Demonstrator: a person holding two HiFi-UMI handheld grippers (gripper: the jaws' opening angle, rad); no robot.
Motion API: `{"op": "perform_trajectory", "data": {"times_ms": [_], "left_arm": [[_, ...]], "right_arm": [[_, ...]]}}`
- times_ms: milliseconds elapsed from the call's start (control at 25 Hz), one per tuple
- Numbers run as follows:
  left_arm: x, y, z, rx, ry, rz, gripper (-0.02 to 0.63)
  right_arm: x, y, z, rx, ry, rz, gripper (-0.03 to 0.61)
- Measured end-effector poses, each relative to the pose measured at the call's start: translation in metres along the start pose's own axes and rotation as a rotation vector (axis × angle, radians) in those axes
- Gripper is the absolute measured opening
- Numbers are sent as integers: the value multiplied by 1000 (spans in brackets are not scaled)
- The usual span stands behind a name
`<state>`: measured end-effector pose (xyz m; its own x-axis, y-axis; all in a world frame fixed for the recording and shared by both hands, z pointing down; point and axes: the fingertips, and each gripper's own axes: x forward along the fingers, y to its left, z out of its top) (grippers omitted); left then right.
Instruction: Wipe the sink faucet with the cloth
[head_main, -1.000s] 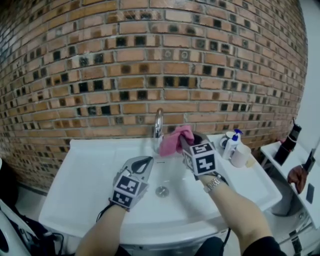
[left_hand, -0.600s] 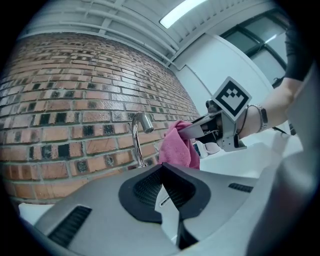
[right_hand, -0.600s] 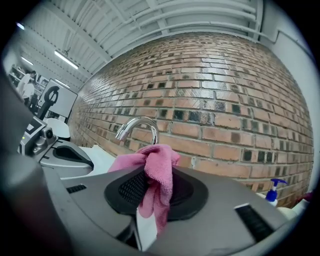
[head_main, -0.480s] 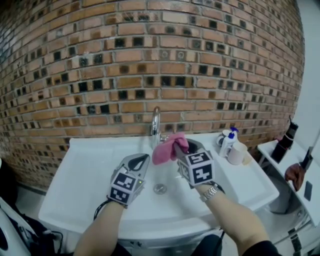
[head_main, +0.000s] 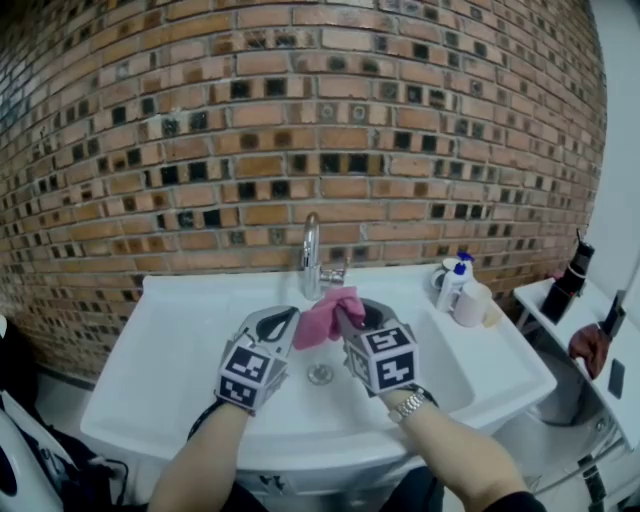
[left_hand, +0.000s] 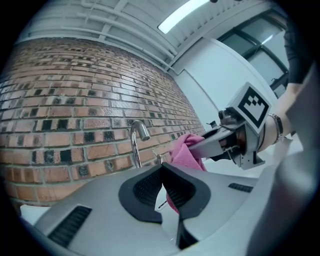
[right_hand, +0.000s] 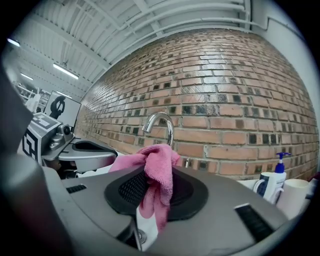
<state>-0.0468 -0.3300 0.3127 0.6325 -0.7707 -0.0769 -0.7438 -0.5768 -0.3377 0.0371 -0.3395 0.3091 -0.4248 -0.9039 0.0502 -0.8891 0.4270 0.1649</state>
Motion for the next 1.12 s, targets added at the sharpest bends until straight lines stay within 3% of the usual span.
{"op": "perform_trajectory", "data": {"times_ms": [1120], "left_arm": [[-3,-7,-6,43,24,-9,6]], "right_arm": [[-10,18,-32,-16,-6,53,92]]}}
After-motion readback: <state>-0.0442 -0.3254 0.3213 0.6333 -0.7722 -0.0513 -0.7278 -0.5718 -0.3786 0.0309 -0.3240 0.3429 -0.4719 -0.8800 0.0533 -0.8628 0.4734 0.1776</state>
